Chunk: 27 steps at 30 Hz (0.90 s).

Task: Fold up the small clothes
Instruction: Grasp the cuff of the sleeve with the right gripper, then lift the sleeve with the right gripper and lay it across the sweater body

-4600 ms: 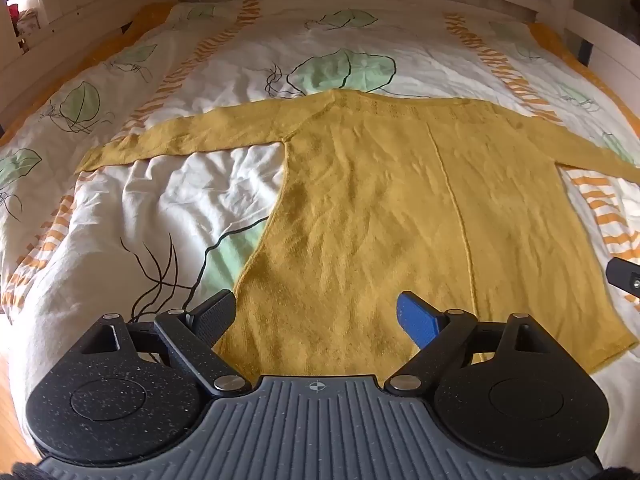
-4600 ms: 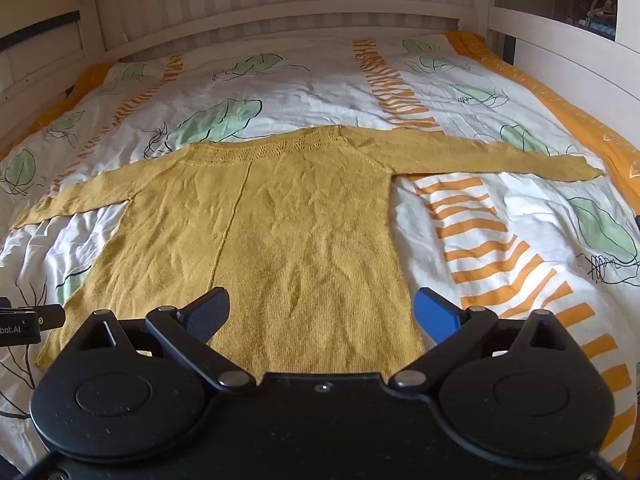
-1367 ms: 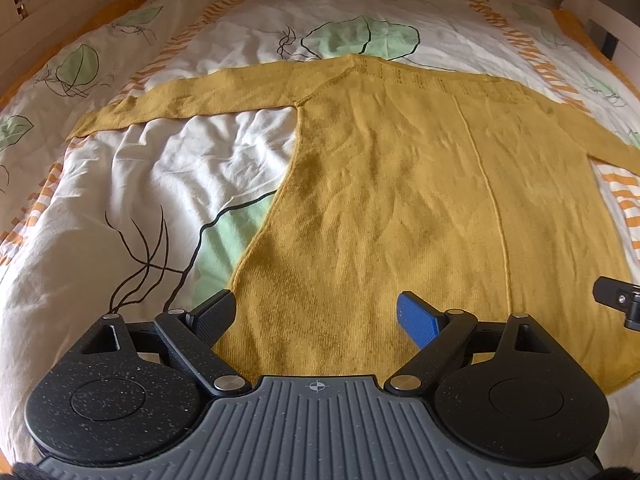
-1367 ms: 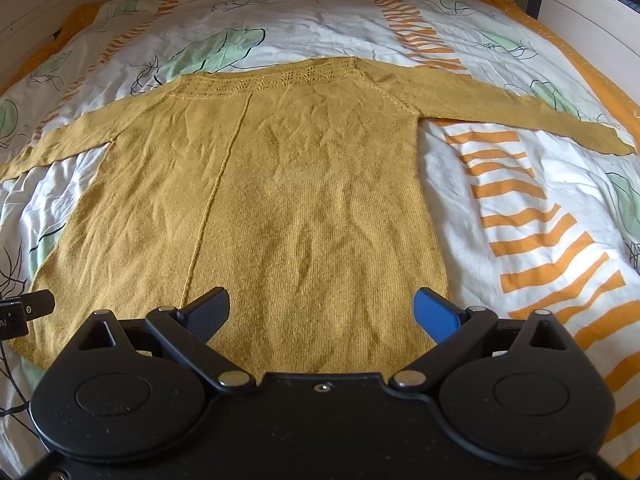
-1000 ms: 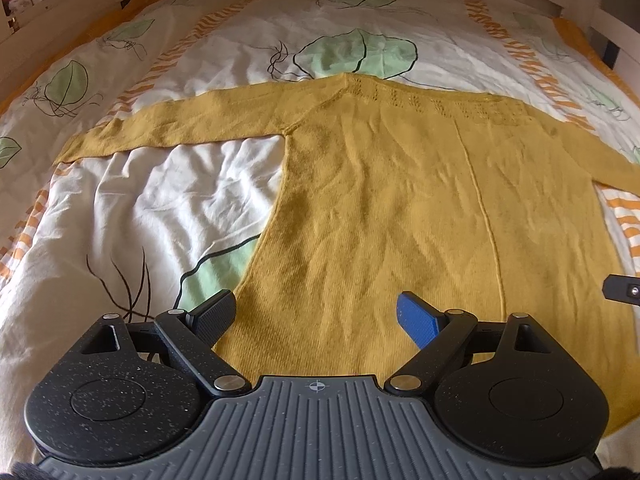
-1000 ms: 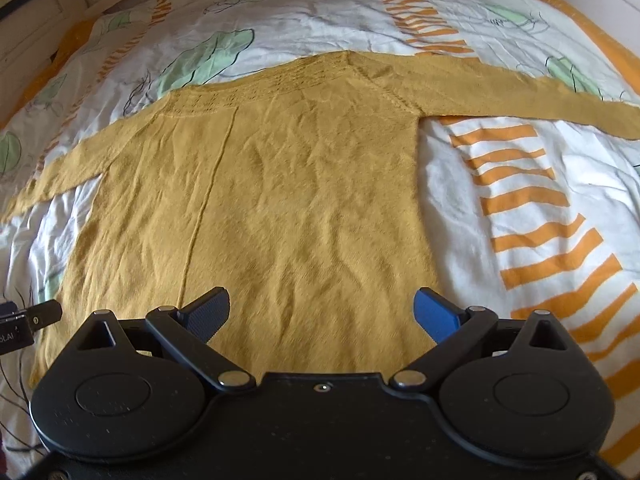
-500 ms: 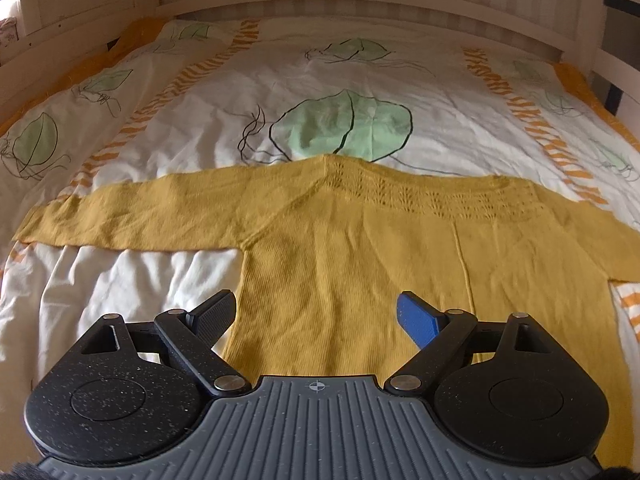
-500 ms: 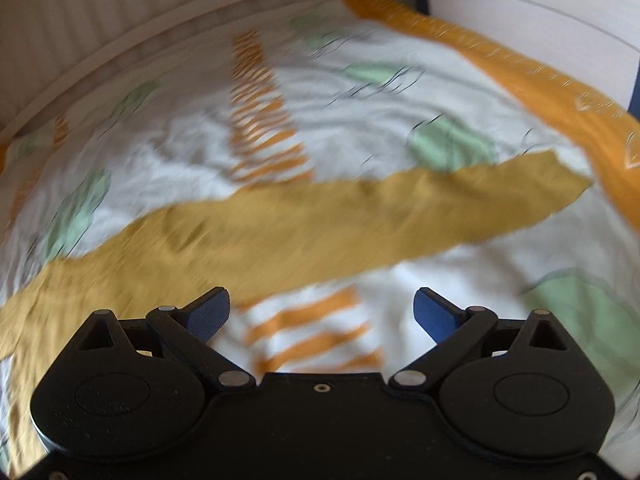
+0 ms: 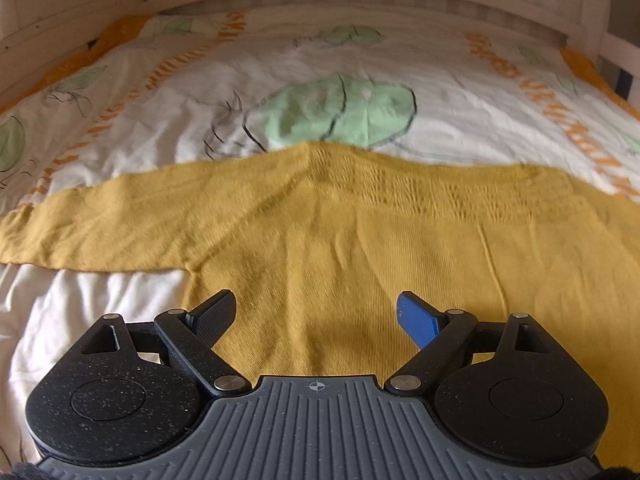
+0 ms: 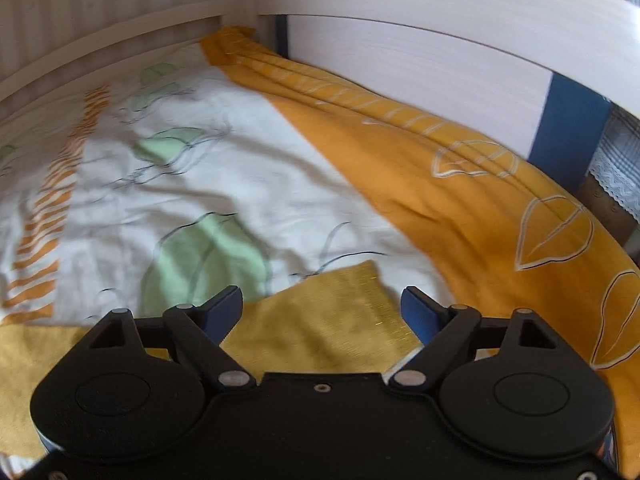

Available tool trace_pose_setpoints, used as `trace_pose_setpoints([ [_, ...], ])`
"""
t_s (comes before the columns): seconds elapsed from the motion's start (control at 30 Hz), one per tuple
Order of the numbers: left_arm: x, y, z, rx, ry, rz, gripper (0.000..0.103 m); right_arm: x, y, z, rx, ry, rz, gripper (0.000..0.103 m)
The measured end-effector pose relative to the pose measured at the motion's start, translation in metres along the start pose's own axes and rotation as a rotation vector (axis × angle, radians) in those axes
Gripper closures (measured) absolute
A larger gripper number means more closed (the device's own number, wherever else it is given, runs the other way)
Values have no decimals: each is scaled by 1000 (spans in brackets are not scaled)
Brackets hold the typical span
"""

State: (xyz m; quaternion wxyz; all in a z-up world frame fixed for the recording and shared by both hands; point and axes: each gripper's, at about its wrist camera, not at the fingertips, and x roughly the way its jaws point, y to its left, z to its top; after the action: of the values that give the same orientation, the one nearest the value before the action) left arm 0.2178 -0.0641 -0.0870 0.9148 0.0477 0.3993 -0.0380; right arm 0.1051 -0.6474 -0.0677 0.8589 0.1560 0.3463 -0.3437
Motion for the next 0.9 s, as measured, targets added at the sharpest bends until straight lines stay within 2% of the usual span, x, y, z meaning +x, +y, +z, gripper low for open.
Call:
trace_pose_setpoints([
  [0.1,11,-5,-12,28,51,-19,15,16,-12,0,22,29,-22,16],
  [0.23,7,-6,-23,28,-12,-8,14,34,-21,-4,46,95,-17,16],
  [0.27,6,-5,-24,24,-17,-11,14,36,-20,-5,43,107,-12,25],
  [0.3,6,-4,-25,17,-20,-17,14,37,-19,-6,37,115,-16,40],
  [0.33,6,-2,-25,11,-19,-23,13,37,-18,-6,29,118,-24,46],
  [0.4,8,-2,-24,7,-13,-29,13,34,-15,-5,24,124,-10,84],
  [0.43,8,-2,-23,9,-9,-30,13,31,-14,-4,33,127,8,87],
  [0.6,13,0,-17,21,25,-51,13,0,14,9,15,93,105,87],
  [0.7,13,5,-12,26,53,-82,14,-32,44,21,24,52,227,87],
  [0.9,-1,25,-17,-3,77,-130,15,-103,133,43,-30,3,472,87],
])
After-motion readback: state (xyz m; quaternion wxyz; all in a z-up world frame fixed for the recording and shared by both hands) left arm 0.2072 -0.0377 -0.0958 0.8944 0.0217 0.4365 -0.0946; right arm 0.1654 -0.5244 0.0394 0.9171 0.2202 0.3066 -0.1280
